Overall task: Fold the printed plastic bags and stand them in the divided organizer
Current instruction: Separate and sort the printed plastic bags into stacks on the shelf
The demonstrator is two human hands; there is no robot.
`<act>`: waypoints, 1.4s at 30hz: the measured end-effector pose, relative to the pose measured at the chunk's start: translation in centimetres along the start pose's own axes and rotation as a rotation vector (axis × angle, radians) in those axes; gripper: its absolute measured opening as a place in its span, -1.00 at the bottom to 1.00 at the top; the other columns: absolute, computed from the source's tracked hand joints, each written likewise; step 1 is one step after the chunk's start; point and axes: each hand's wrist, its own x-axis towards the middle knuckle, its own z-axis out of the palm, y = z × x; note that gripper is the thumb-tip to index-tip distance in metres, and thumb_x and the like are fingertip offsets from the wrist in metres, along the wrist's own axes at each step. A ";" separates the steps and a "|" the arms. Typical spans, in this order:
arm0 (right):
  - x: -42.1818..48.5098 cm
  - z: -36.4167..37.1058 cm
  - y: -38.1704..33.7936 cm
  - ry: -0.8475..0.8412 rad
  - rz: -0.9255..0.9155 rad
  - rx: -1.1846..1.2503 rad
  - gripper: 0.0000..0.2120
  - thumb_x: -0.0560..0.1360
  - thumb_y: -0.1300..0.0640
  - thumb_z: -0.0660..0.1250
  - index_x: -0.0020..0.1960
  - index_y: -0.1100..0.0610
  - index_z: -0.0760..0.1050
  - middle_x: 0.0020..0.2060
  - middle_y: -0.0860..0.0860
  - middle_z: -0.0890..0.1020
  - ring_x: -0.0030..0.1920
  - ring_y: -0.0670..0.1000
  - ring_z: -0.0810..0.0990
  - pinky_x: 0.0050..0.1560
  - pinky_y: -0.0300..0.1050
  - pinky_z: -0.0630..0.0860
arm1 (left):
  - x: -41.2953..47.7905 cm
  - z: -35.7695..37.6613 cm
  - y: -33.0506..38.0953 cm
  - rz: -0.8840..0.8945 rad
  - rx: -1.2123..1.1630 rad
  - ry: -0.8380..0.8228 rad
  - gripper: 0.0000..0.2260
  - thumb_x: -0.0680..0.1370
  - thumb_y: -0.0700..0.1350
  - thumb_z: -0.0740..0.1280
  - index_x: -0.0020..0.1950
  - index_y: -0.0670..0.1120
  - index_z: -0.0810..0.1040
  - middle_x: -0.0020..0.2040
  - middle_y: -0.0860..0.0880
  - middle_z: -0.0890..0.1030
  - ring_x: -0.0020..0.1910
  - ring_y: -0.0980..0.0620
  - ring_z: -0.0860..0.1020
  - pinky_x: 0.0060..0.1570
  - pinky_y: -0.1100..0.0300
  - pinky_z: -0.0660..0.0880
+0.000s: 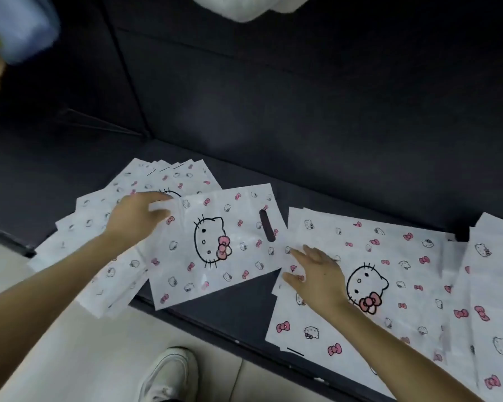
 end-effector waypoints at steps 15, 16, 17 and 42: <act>1.0 5.3 -1.3 0.118 0.255 -0.078 -0.25 0.58 -0.28 -0.23 0.33 0.17 0.49 0.30 0.25 0.49 0.33 0.30 0.44 0.31 0.35 0.28 | 0.6 5.8 -5.7 0.361 0.594 -0.087 -0.38 0.56 0.31 -0.07 0.35 -0.02 0.51 0.39 -0.28 0.41 0.37 -0.39 0.33 0.31 -0.35 0.17; 0.9 5.6 -1.3 0.121 0.256 -0.070 -0.26 0.59 -0.27 -0.24 0.35 0.16 0.47 0.33 0.24 0.46 0.36 0.28 0.40 0.34 0.32 0.24 | 0.1 6.6 -5.4 0.339 0.599 -0.149 -0.27 0.52 0.37 -0.24 0.43 0.04 0.42 0.47 -0.23 0.31 0.44 -0.35 0.23 0.36 -0.33 0.09; 0.9 5.9 -1.2 0.126 0.254 -0.070 -0.27 0.59 -0.27 -0.24 0.37 0.15 0.45 0.36 0.22 0.44 0.39 0.26 0.37 0.38 0.28 0.18 | -0.1 7.1 -5.5 0.273 0.593 -0.192 -0.21 0.47 0.40 -0.34 0.50 0.09 0.29 0.53 -0.19 0.18 0.50 -0.31 0.10 0.40 -0.30 -0.02; -11.0 3.6 12.2 0.156 0.371 0.139 -0.45 0.55 -0.22 0.03 -0.10 0.08 0.70 0.03 0.03 0.69 0.06 0.20 0.66 0.12 -0.06 0.49 | -7.3 13.1 13.8 0.290 0.174 -0.686 -0.71 0.61 0.09 0.18 -0.16 -0.09 0.40 -0.22 -0.02 0.47 -0.24 0.04 0.38 -0.23 0.15 0.35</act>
